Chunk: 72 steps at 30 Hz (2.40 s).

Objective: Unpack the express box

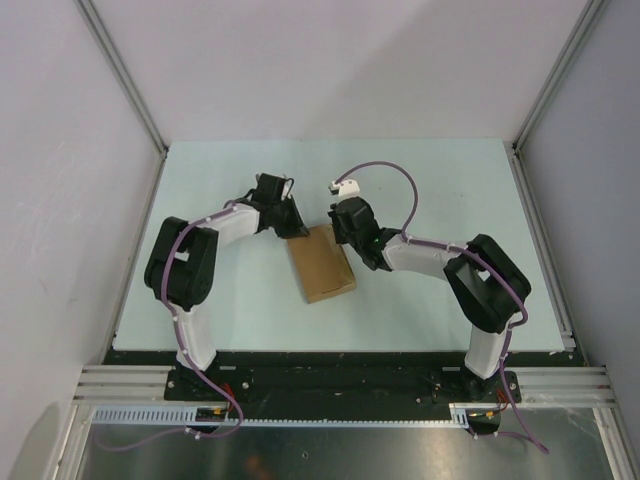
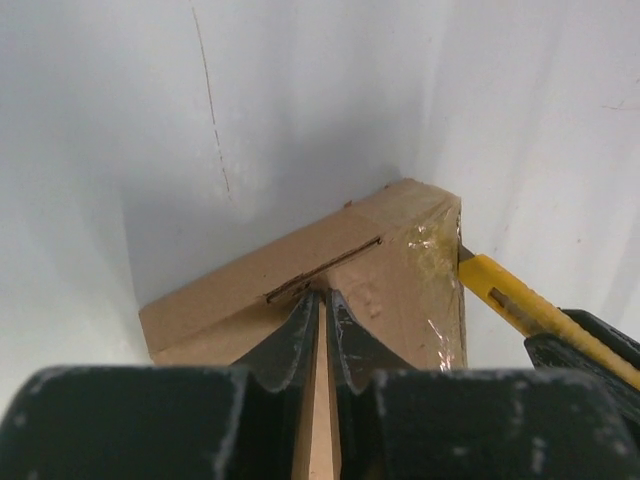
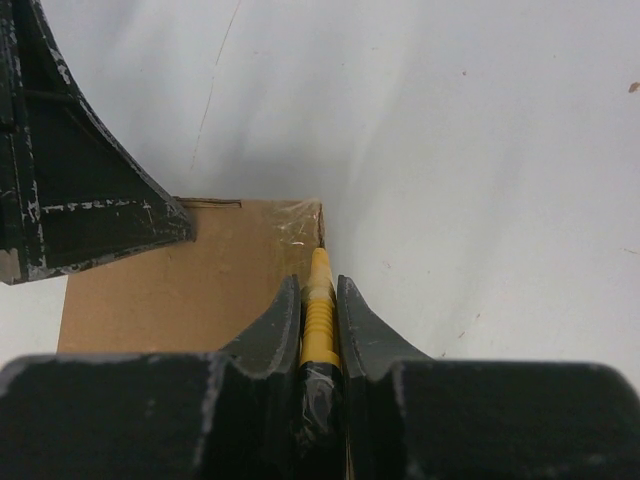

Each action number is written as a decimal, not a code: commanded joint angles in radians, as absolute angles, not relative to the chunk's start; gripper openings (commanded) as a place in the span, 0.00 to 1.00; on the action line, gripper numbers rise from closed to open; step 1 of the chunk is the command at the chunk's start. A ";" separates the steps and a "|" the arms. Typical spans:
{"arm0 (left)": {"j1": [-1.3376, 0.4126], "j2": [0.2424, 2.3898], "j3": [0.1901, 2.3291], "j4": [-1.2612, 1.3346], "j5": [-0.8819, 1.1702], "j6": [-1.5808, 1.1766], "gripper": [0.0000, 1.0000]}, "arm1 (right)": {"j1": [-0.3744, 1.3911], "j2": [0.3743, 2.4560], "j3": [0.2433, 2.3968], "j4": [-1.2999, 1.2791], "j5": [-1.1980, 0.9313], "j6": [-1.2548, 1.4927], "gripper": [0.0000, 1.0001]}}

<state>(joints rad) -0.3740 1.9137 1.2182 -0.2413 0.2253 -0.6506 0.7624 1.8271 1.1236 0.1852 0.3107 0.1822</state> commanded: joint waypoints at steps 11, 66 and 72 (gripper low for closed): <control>-0.365 2.025 1.080 -0.308 0.351 -0.859 0.10 | 0.781 1.721 1.100 0.042 0.348 0.221 0.00; -0.376 1.638 0.977 -0.396 0.230 -0.653 0.60 | 0.761 1.778 1.189 -0.029 0.302 0.268 0.00; -0.374 1.712 1.025 -0.365 0.186 -0.712 0.55 | 0.759 1.776 1.189 -0.029 0.299 0.265 0.00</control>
<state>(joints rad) -0.3794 1.6836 0.9775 -0.3843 0.2306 -0.6628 0.7654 1.7599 1.1526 -0.0505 0.2962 0.2787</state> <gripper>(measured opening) 0.571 0.150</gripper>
